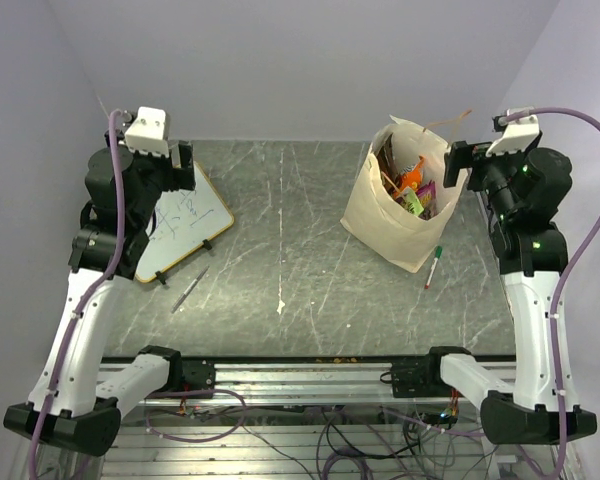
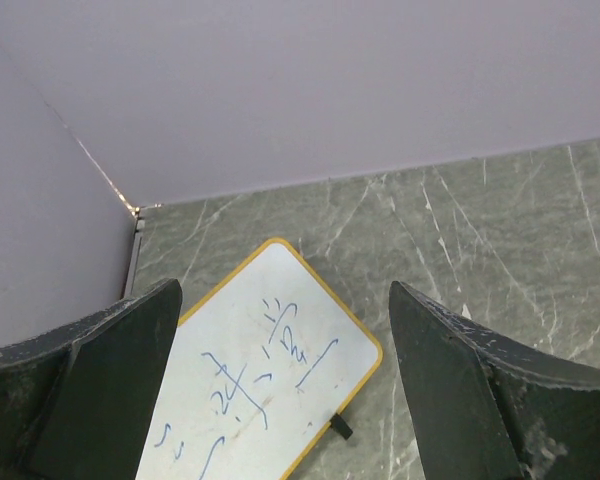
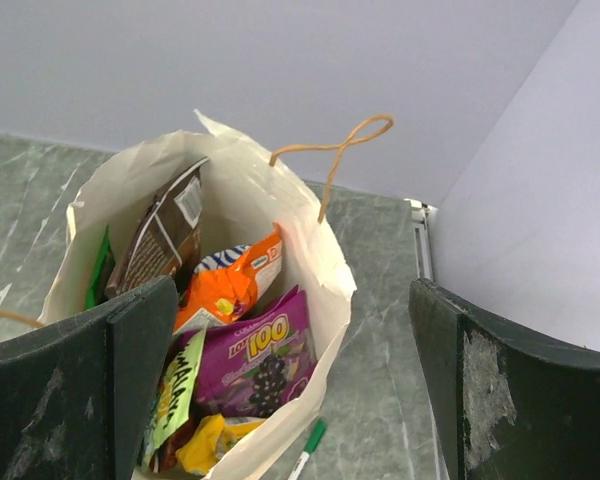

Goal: Place the snacks into the paper bag
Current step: Reset both arms

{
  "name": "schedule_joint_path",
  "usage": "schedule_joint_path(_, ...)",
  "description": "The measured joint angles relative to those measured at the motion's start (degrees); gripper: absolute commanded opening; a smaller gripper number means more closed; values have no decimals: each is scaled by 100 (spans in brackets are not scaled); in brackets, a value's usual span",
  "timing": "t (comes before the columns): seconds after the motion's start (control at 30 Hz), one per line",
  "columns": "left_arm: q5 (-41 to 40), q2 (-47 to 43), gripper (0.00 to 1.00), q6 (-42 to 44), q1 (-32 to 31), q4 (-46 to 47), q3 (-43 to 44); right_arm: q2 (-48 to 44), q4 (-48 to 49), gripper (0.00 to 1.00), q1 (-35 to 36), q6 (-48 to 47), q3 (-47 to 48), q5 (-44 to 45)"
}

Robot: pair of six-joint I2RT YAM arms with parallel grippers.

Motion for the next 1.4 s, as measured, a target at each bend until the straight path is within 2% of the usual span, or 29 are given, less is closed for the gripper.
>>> schedule_joint_path(0.17,4,308,95,-24,0,0,382,46,59,100,-136,79,94,116)
schedule_joint_path(0.97,42,219,95,-214,111,-210,352,-162,-7,100,-514,85,-164,44)
schedule_joint_path(1.4,57,192,95,-216,111,-214,317,-184,-42,100,-542,-2,-164,-350)
